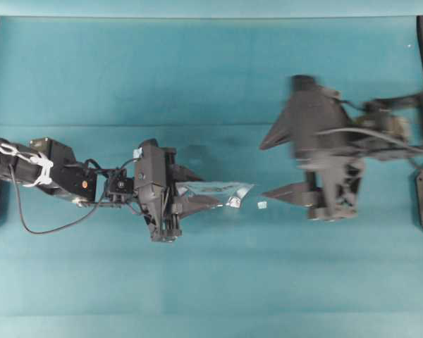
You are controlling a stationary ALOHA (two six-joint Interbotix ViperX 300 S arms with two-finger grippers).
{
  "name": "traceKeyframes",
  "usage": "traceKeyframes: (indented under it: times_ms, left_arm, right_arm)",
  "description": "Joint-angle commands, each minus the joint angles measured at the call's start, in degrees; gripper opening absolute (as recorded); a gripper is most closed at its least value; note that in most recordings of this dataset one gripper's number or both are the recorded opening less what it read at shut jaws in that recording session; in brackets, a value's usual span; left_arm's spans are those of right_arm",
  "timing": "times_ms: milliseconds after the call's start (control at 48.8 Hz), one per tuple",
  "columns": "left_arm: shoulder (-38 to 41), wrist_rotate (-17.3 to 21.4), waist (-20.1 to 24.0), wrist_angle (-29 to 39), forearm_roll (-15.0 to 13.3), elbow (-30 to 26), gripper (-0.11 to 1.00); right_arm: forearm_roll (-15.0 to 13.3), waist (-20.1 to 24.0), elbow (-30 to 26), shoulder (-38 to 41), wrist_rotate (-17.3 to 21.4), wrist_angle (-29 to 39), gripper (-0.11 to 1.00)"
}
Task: Hand over the silver zip bag and make it stand upright.
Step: 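Open the right gripper and withdraw it to the right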
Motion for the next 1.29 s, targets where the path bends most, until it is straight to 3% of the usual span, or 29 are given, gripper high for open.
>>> traceKeyframes:
  times_ms: [0,103,369,1271]
  left_arm:
    - [-0.26,-0.18,-0.7,0.62,0.18,0.09,0.23]
    - [-0.35,-0.18,-0.7,0.62,0.18,0.18,0.23]
    - [-0.62,-0.18,-0.7,0.62,0.18,0.09,0.23]
    - [-0.7,-0.18,-0.7,1.76,0.18,0.18,0.23]
  right_arm:
    - [0.0,0.18,2.9,-3.69,0.62,-5.45,0.95]
    - [0.0,0.18,6.68,-6.15,1.23,-9.32,0.95]
    - [0.0,0.18,10.46,-8.53,3.52,-10.2,0.95]
    - [0.0,0.18,12.66,-9.4,3.6,-13.71,0.95]
